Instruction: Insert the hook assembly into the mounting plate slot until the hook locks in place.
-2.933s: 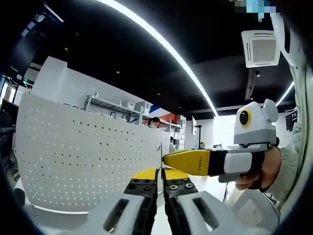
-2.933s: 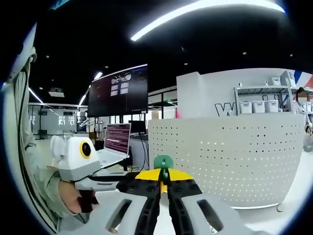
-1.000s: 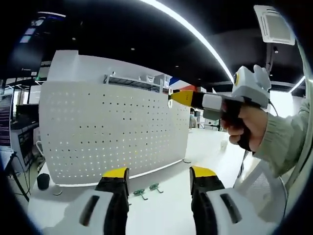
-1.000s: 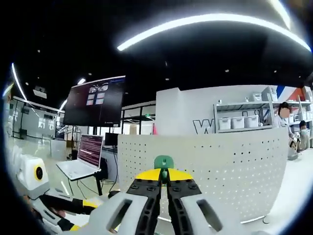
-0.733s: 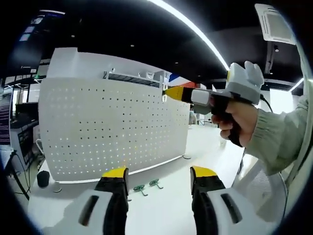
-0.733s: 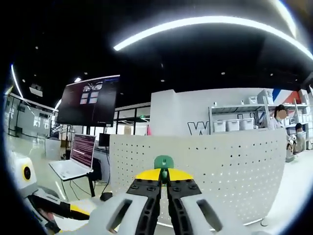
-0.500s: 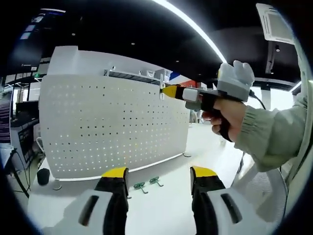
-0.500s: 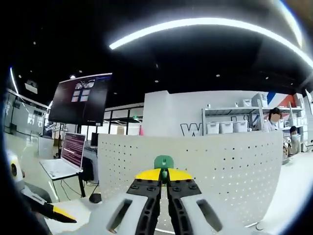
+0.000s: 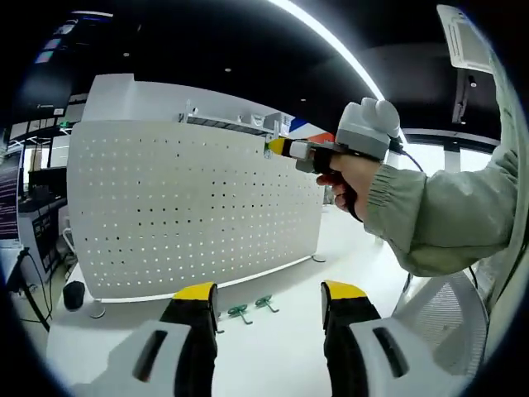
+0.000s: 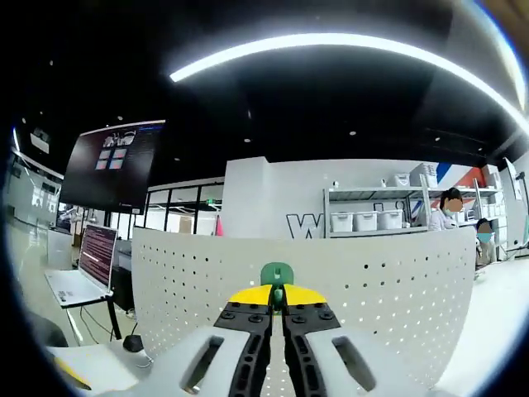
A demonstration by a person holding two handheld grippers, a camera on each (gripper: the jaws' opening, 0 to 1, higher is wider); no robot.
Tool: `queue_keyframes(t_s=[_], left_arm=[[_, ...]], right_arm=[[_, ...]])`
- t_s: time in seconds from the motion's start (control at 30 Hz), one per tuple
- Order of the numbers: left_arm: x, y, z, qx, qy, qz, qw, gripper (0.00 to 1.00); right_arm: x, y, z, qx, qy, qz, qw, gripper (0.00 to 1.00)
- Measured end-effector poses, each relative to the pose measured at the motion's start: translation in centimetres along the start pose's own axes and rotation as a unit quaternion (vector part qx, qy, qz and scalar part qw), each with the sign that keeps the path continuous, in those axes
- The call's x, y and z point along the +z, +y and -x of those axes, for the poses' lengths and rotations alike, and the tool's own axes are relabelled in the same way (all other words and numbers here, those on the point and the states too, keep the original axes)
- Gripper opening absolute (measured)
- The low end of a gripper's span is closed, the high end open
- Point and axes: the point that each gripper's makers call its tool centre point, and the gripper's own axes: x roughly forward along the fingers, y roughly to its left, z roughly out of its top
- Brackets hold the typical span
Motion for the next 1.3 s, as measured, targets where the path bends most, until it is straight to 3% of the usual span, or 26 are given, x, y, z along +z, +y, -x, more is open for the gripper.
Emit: queue_keyframes(t_s=[0.33, 0.93, 1.3], left_arm=[[-0.1, 0.3, -0.3, 0.005, 0.001, 0.005, 1.0, 0.52], [-0.1, 1.1, -0.3, 0.007, 0.0, 0.013, 0.9999, 0.52], [-0.3, 1.5, -0.2, 0.009, 0.001, 0.018, 0.9998, 0.52]], right_arm=[[-1.6, 0.9, -3.2, -0.004, 0.015, 0.005, 0.9999, 0.01], [-2.7, 0.3, -6.4, -0.049, 0.028, -0.012, 0.9983, 0.01], [-2.7, 1.1, -8.3, -0.045, 0.029, -0.01, 0.9985, 0.01]])
